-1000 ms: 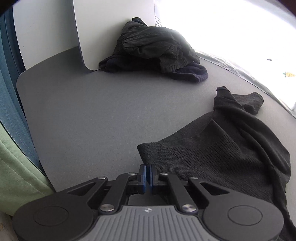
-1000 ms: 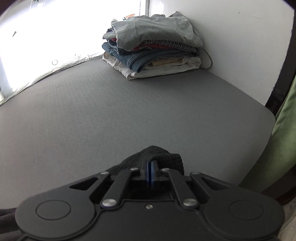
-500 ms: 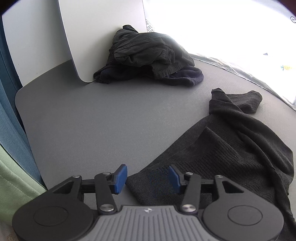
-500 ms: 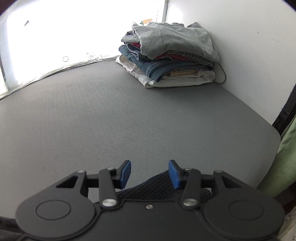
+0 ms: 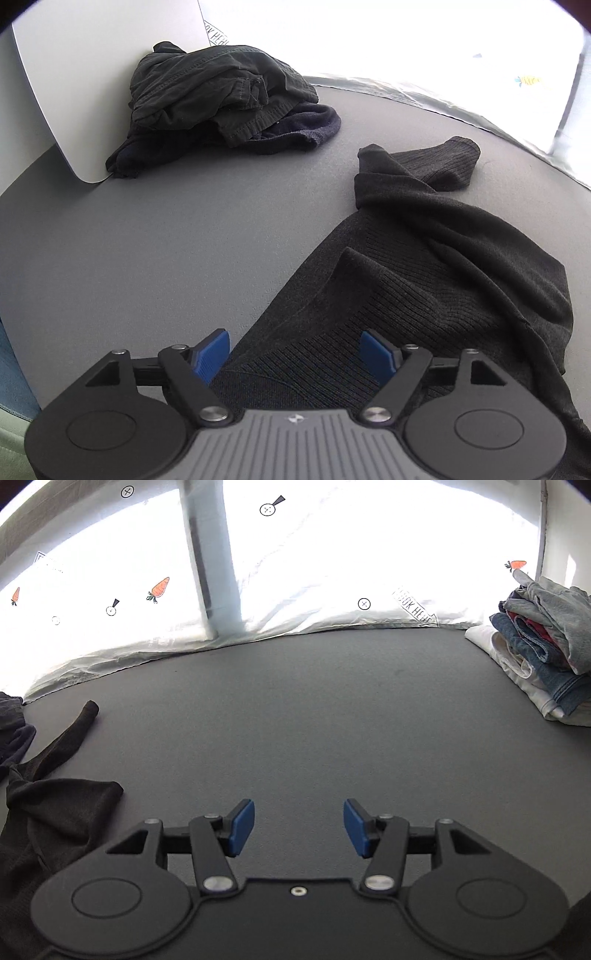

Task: Fold clothes

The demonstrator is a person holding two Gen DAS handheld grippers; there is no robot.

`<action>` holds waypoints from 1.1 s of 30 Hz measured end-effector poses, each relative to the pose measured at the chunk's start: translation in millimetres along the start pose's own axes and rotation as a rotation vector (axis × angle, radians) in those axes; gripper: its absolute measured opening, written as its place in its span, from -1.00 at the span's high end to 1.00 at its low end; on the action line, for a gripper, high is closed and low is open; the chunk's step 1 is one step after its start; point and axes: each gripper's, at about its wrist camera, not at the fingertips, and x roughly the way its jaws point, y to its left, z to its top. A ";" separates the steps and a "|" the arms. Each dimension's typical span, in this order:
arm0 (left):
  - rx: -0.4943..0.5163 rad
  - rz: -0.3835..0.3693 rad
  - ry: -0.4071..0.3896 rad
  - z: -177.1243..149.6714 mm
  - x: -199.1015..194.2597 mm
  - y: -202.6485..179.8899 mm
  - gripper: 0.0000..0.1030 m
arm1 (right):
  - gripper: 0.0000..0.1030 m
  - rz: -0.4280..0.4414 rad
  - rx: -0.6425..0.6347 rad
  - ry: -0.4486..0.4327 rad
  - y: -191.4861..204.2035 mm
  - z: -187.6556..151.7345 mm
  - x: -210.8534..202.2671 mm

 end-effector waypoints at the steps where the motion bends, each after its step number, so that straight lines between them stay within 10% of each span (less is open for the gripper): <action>1: 0.006 -0.008 0.001 5.6 4.7 0.2 -0.60 | -0.06 0.023 -0.022 0.003 15.9 3.7 6.1; 14: 0.083 -0.078 0.145 66.1 85.5 -2.7 -0.79 | -0.19 0.375 -0.412 0.090 247.9 24.4 91.5; 22: 0.043 -0.152 0.191 72.8 101.2 12.1 -1.00 | -0.13 0.434 -0.535 0.157 305.0 10.0 121.2; 27: 0.033 -0.158 0.170 72.1 101.1 10.6 -1.00 | 0.86 0.482 -0.571 0.144 310.0 9.6 123.0; 33: 0.026 -0.165 0.153 69.6 99.1 11.8 -1.00 | 0.90 0.428 -0.473 0.042 278.4 22.5 98.5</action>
